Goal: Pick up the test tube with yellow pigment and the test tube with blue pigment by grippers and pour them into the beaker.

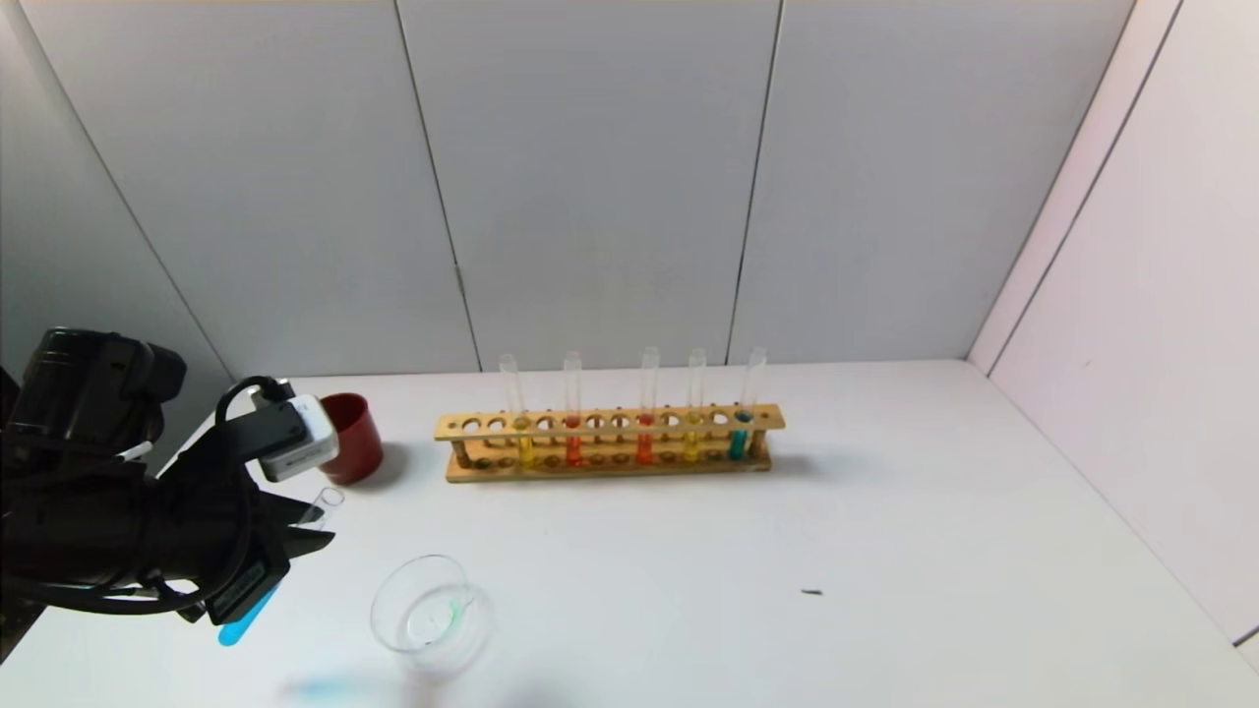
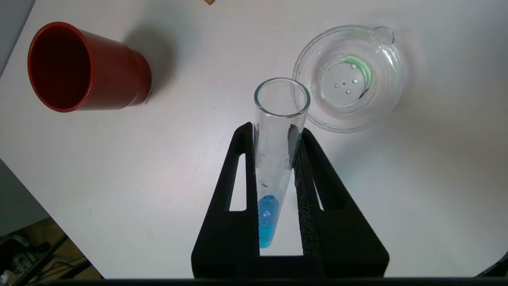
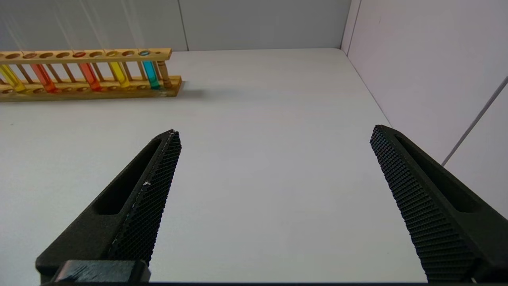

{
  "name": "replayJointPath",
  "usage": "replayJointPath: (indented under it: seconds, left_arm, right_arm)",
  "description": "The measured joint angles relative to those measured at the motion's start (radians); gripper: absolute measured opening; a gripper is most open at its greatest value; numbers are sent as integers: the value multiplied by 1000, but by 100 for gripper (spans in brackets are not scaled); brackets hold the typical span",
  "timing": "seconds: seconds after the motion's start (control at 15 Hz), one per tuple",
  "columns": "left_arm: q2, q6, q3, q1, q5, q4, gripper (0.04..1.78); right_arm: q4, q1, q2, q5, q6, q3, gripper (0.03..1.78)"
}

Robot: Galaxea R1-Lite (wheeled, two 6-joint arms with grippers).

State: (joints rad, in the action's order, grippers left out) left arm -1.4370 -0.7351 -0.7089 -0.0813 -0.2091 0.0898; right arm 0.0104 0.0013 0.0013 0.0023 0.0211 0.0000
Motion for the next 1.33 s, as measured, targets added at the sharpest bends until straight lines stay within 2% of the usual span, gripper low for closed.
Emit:
replayJointPath:
  seconds: [0.2,0.47,0.73,1.13,1.33]
  left_arm:
    - [-12,-21,0,-3,18,0,33]
    - [-27,-48,26,-81,38,0,33]
    - [-68,-74,39,-202,200,-5,33]
    - [-153,-142,26,-239,374,-34,33]
    - [-176,-171,19,-286,465,-34,33]
  right_arm:
    - [0,0,0,0,0,0,174]
    - [0,0,0,0,0,0,174]
    - [0,0,0,0,0,0,174]
    - [0,0,0,0,0,0,174]
    - [0,0,0,0,0,0,174]
